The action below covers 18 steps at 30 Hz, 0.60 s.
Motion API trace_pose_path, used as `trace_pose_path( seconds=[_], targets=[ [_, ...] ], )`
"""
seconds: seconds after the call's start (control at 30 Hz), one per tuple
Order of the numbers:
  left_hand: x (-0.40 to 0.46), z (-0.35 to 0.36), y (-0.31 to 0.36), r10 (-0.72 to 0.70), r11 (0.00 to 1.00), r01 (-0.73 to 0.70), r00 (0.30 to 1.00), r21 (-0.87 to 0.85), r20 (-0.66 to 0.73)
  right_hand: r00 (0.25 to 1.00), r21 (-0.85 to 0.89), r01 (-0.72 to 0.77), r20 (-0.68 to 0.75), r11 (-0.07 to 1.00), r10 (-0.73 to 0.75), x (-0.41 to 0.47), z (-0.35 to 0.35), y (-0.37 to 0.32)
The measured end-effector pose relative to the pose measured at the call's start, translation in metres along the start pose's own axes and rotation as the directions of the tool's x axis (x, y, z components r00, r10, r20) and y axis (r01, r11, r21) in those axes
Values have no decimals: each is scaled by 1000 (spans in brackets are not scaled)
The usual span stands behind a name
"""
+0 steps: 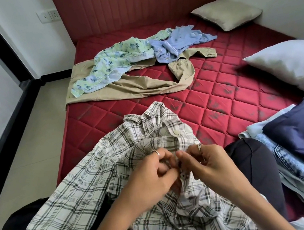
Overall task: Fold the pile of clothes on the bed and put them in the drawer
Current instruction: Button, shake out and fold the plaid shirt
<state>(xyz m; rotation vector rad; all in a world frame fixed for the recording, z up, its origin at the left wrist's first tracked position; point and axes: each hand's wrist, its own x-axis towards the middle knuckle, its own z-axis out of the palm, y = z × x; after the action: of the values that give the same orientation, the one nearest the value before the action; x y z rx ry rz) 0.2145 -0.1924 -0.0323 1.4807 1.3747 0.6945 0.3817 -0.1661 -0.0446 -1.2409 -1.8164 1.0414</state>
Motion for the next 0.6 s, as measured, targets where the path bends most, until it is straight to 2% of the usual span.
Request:
trace_pose_path(
  seconds=[0.07, 0.13, 0.2, 0.33, 0.43, 0.6],
  targets=[
    [0, -7, -2, -11, 982, -12, 993, 191, 119, 999, 17, 3, -36, 1000, -2, 3, 0, 0],
    [3, -16, -4, 3, 960, -41, 991, 277, 134, 998, 56, -3, -67, 998, 6, 9, -2, 0],
    [7, -28, -5, 8, 949, -44, 994, 312, 113, 995, 133, -19, -97, 991, 32, 18, -7, 3],
    [22, -60, -10, -29, 967, 7, 996, 253, 87, 969, 271, -66, -214, 960, 127, 49, -26, 18],
    [39, -86, -26, -55, 967, 54, 998, 250, -5, 959, 204, -127, -225, 971, 172, 79, -38, 38],
    [87, -131, -87, -161, 935, 226, 957, 275, -239, 967, -47, -224, -135, 973, 216, 120, -46, 70]
  ],
)
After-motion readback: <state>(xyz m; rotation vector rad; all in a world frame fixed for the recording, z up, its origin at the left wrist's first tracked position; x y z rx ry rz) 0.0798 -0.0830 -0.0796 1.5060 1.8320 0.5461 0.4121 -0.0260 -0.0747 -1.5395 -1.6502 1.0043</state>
